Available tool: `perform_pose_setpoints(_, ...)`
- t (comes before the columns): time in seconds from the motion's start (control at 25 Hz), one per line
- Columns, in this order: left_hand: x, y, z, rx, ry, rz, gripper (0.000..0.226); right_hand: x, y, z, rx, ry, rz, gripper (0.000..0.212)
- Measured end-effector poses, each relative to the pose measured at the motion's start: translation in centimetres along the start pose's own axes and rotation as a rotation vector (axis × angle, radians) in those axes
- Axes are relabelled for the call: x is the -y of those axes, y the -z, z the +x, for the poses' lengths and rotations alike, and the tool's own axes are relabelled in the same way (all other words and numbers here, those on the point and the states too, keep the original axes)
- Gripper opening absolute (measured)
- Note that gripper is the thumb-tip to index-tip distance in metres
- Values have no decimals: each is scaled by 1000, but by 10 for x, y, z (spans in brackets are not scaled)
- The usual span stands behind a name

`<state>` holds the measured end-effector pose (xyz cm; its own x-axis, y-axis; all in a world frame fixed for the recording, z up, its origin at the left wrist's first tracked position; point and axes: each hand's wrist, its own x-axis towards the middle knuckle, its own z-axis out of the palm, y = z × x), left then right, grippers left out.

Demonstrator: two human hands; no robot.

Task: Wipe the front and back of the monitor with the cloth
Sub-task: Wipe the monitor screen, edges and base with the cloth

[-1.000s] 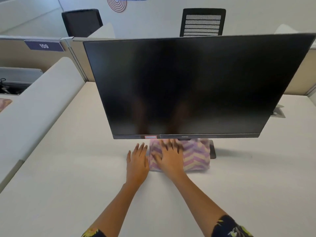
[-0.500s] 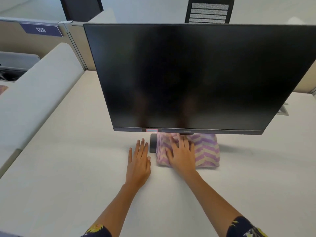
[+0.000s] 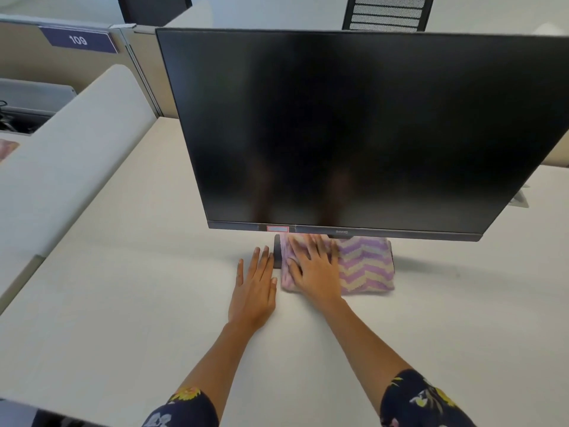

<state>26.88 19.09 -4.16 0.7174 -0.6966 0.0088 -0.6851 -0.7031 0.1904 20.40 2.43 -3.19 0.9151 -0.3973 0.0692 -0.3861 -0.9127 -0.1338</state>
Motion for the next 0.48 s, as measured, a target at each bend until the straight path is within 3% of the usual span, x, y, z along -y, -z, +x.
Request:
perform_pose_setpoints(0.2,1,2,-1,19,-9,-4,62,-14,-3,-7,-12,261,-39,57)
perform_pose_setpoints(0.4,0,1,-1,-7,-7,0,70,-15,1,2,-90,-3,-13,58)
perform_pose_setpoints(0.48,-1,0,-1,-7,-8,6,73,5,-3,8,-83,-8,-3,56)
